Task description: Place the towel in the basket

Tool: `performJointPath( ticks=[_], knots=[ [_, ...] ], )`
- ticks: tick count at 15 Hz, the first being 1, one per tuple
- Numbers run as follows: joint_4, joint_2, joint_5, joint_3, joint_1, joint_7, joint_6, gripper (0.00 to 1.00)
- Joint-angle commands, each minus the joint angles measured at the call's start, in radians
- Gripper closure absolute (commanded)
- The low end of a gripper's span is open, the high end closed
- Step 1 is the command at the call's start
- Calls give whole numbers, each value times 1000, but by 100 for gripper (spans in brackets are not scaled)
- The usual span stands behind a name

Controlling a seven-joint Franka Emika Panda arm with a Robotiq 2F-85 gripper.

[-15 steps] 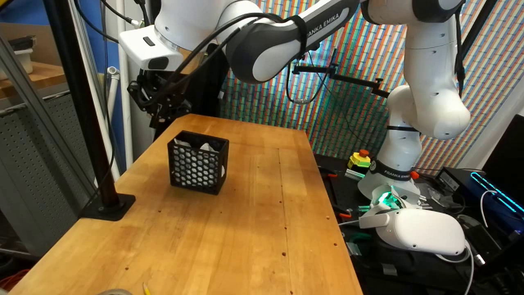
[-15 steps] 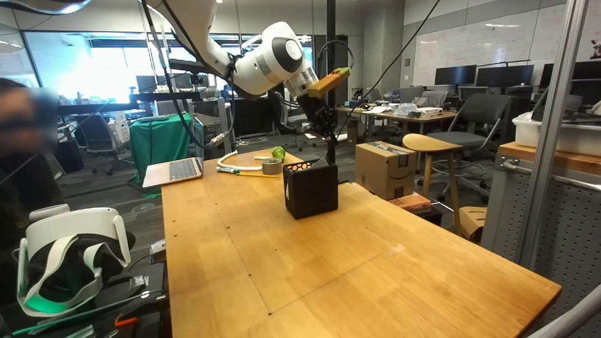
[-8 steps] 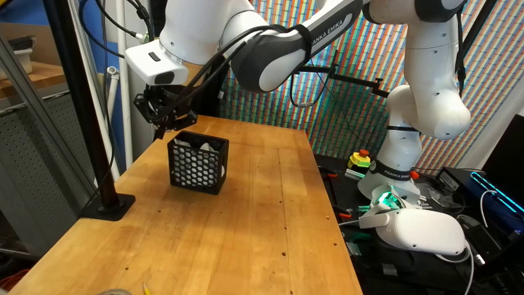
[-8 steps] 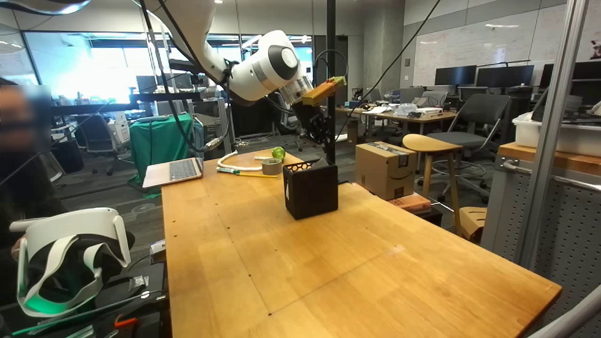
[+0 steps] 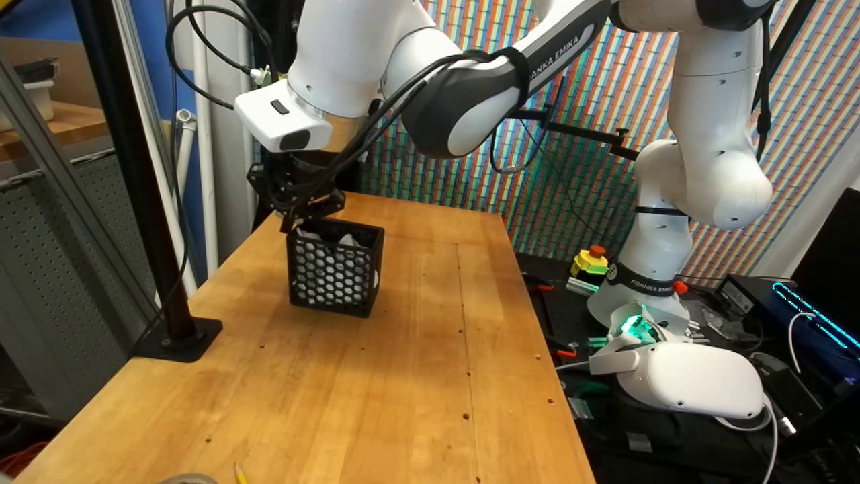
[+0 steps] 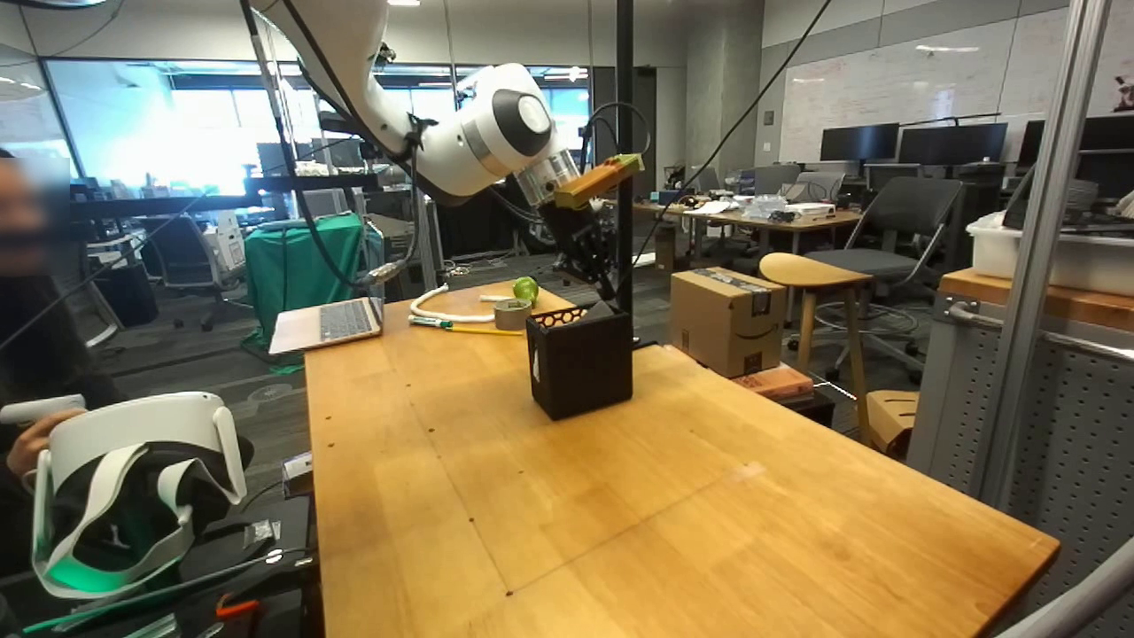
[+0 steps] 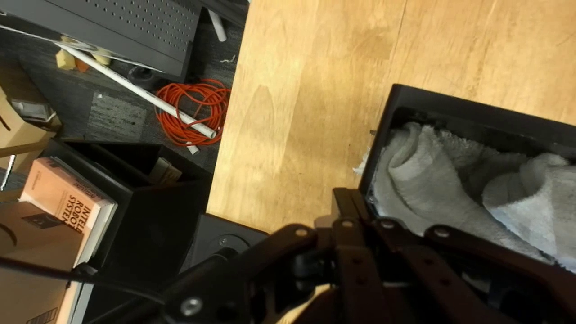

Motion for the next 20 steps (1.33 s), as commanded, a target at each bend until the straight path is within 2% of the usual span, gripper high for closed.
performJointPath(
  ticks=[1,9,20],
  knots=[
    [-72,-72,-6,-4,6,31,16,95],
    [-129,-112,-4,1,-1,46,33,95],
    [-97,-104,-40,-11,-5,31,41,95]
  ],
)
